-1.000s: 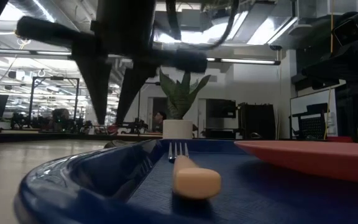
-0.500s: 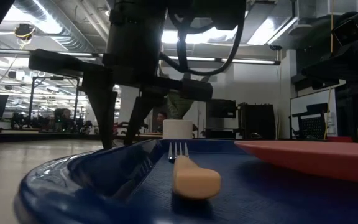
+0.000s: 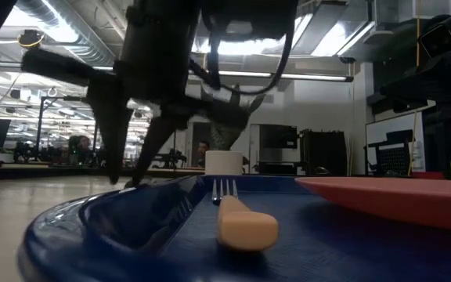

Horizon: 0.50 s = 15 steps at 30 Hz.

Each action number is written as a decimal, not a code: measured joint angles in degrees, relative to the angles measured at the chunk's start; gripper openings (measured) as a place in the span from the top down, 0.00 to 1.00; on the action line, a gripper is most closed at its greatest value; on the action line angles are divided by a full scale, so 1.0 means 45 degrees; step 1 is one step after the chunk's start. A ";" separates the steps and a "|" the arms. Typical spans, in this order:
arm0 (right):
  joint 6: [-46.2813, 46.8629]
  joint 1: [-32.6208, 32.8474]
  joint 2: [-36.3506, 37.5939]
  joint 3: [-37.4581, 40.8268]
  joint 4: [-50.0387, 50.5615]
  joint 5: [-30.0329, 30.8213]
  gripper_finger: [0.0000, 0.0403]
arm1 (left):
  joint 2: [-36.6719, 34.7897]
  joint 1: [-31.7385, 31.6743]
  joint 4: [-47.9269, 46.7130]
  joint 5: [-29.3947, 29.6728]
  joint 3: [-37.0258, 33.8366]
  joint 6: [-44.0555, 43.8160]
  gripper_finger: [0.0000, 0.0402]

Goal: Pick and place plate/cup/fork/spoon on tray
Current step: Put the spoon on the tray

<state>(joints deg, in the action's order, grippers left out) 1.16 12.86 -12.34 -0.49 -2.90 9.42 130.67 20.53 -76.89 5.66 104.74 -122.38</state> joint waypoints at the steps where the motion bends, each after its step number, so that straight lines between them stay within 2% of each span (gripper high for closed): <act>1: -0.0002 0.0003 -0.0005 0.0000 0.0002 -0.0001 0.89 | -0.0085 0.0016 0.0012 0.0192 0.0026 -0.0064 0.82; 6: 0.0000 0.0002 -0.0001 0.0000 0.0001 -0.0002 0.89 | -0.0525 0.0033 -0.0032 0.0735 0.0056 -0.0051 0.82; 15: -0.0002 0.0005 -0.0005 0.0000 0.0005 0.0002 0.89 | -0.0500 0.0044 0.0197 0.0822 -0.0255 -0.0027 0.82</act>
<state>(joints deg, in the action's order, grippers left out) 1.15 12.88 -12.36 -0.49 -2.87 9.43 128.42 20.73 -76.00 9.36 103.60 -122.50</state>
